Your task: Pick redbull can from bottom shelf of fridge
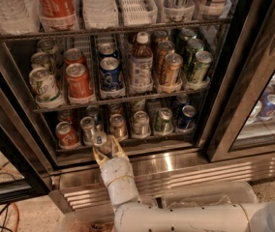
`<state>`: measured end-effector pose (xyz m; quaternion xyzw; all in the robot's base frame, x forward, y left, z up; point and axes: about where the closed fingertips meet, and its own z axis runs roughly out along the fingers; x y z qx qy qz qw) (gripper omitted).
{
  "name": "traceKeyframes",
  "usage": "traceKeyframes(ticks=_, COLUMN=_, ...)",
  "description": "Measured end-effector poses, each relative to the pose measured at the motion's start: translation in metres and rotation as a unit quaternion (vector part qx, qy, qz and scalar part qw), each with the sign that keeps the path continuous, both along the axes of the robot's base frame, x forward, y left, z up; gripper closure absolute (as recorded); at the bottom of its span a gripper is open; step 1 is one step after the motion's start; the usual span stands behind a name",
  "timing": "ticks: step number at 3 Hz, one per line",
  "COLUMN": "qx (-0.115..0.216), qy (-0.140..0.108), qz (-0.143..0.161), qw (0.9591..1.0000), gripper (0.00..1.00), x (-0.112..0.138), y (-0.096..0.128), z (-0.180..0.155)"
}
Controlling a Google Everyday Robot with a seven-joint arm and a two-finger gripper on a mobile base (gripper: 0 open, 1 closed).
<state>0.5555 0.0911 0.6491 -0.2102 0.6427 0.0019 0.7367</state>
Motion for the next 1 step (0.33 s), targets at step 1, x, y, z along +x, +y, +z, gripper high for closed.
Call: traceKeyframes(ticks=1, qx=0.0, qy=0.0, qz=0.001, qw=1.0, gripper=1.0, x=-0.0008, y=0.0007, z=-0.0003)
